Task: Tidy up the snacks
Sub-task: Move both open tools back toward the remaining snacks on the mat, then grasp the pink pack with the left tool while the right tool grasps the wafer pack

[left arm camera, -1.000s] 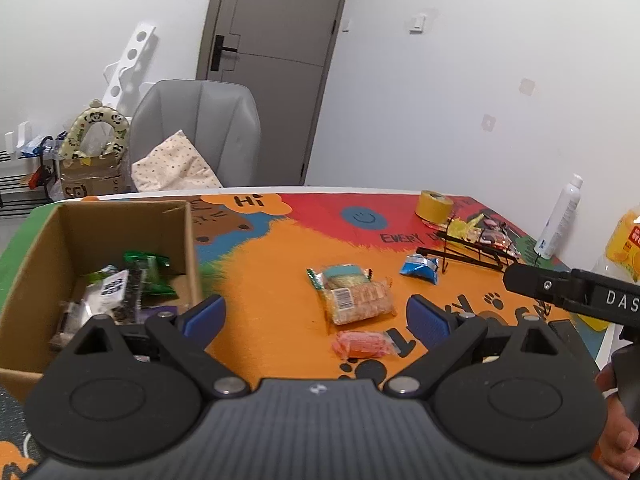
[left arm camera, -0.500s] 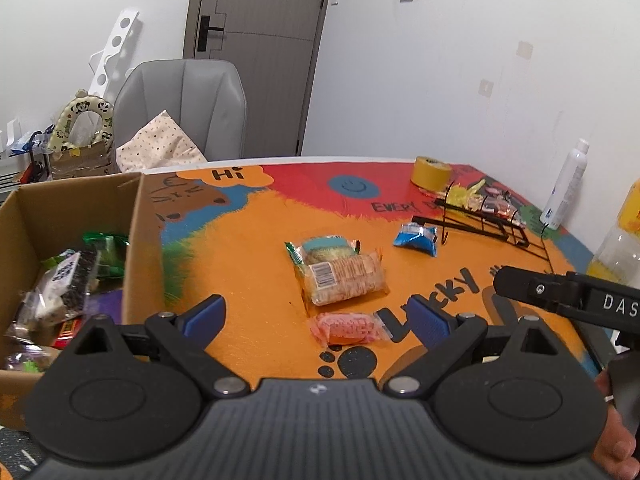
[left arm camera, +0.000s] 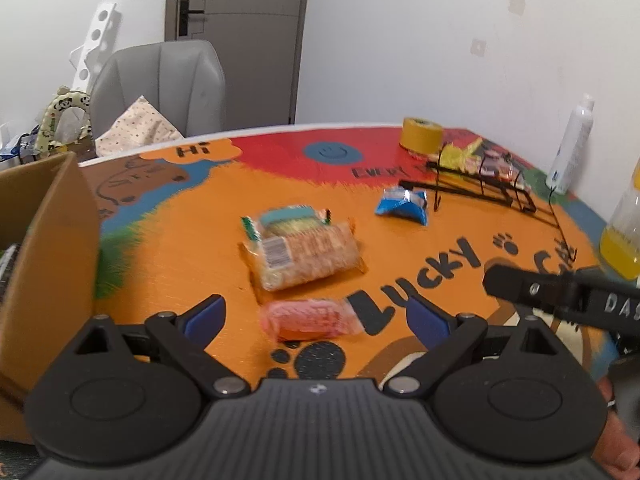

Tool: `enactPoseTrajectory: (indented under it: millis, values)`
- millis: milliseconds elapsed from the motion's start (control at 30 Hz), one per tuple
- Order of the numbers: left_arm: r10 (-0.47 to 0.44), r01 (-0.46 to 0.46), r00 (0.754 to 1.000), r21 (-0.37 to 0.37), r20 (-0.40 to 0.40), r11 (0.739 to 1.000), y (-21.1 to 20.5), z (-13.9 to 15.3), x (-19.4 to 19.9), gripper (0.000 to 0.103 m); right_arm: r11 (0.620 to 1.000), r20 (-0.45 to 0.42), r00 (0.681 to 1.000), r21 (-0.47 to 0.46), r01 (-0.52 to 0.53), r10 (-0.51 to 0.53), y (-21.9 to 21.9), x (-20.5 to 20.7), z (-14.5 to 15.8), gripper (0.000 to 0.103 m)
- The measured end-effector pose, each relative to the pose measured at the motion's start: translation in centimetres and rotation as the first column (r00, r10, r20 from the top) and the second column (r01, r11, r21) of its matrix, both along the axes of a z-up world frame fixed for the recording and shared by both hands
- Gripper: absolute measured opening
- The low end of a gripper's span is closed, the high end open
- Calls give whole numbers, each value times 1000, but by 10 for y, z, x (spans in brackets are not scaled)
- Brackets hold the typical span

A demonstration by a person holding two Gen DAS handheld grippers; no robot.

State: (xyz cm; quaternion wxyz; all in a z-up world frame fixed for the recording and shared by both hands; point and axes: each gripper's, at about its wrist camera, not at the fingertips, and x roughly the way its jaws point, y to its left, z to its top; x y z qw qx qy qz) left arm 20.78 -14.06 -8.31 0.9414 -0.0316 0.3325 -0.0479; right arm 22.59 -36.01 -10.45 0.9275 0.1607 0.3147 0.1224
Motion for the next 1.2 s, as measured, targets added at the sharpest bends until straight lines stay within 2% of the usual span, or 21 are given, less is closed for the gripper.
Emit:
enactPoseTrajectory:
  millis: [300, 433, 533, 633, 700, 767, 967, 1200]
  values:
    - [42, -41, 999, 9, -35, 999, -15, -29, 21, 96, 1000, -30, 1000, 17, -1, 1, -5, 15, -16, 102]
    - [62, -61, 998, 16, -33, 998, -16, -37, 26, 95, 1000, -38, 999, 18, -7, 7, -2, 21, -19, 102]
    - [71, -70, 997, 48, -14, 996, -18, -41, 27, 93, 1000, -47, 999, 20, -19, 20, 4, 26, -21, 102]
    - [70, -70, 998, 68, -3, 995, -17, -41, 27, 83, 999, -53, 998, 15, -37, 38, 13, 29, -23, 102]
    - [60, -60, 998, 85, 2, 995, -16, -40, 26, 63, 999, -55, 997, 19, -51, 52, 20, 31, -23, 102]
    - [45, -44, 999, 76, -10, 996, -12, -37, 26, 53, 998, -55, 997, 23, -60, 61, 27, 32, -22, 102]
    - [49, -49, 998, 16, -27, 999, 8, -33, 25, 49, 996, -43, 995, 9, -88, 88, 44, 32, -16, 102]
    - [82, -82, 997, -12, 12, 997, 29, -19, 17, 49, 995, -33, 995, -6, -99, 99, 61, 35, -9, 102]
